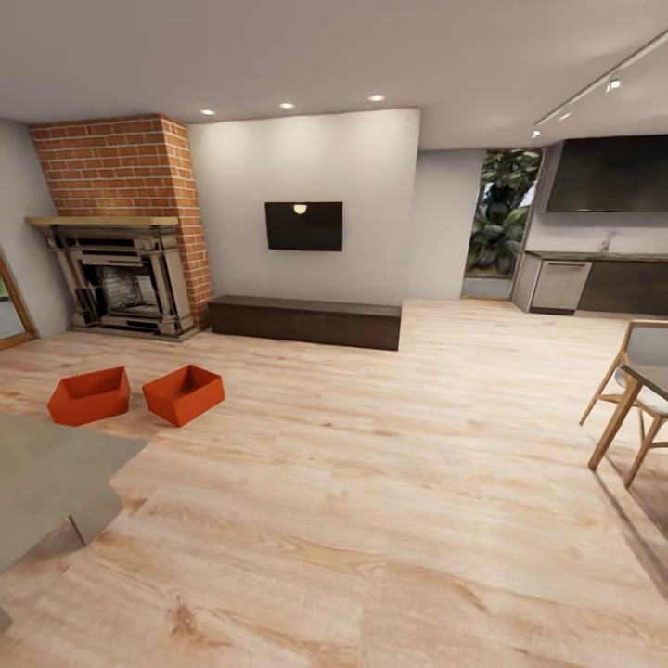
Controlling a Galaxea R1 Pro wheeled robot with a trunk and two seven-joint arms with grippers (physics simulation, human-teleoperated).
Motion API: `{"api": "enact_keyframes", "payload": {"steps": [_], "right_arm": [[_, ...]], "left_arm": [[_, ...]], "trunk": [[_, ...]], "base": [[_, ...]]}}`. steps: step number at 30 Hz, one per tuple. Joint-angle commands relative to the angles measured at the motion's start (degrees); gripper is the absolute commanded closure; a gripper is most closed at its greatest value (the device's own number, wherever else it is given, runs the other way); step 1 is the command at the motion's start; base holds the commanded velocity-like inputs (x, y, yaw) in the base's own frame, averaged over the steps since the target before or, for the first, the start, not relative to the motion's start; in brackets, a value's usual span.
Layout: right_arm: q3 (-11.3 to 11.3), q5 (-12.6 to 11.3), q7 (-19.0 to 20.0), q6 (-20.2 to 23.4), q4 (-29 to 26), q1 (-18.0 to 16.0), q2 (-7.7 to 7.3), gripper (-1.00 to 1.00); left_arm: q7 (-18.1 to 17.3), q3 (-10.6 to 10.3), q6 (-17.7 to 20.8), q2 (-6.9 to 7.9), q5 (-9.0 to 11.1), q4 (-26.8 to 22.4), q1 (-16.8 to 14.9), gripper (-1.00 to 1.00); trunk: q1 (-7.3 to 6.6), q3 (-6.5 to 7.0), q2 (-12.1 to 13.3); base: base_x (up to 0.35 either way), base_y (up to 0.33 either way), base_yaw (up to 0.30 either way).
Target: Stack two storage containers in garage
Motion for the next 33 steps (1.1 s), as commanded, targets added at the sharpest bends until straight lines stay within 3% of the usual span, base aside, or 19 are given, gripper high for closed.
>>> {"api": "enact_keyframes", "payload": {"steps": [1, 24, 33], "right_arm": [[0.38, -0.65, 0.25, -0.35, 0.18, -0.07, 0.01, -1.00], [0.02, -1.07, 0.91, -0.10, 0.19, -0.05, 0.07, -1.00], [-0.47, -2.23, 0.50, -0.64, 0.18, -0.05, -0.07, -1.00]], "left_arm": [[0.07, 0.00, 0.03, -0.01, 0.58, -0.03, -0.02, -1.00], [0.04, 0.00, -0.08, -0.10, 0.57, -0.03, -0.01, -1.00], [0.06, 0.00, -0.22, -0.18, 0.57, -0.01, -0.01, -1.00]], "trunk": [[0.03, -0.06, -0.03], [0.03, -0.06, -0.03], [0.03, -0.06, -0.03]], "base": [[0.333, 0.000, 0.000], [0.333, 0.000, 0.000], [0.333, 0.000, 0.222]]}}
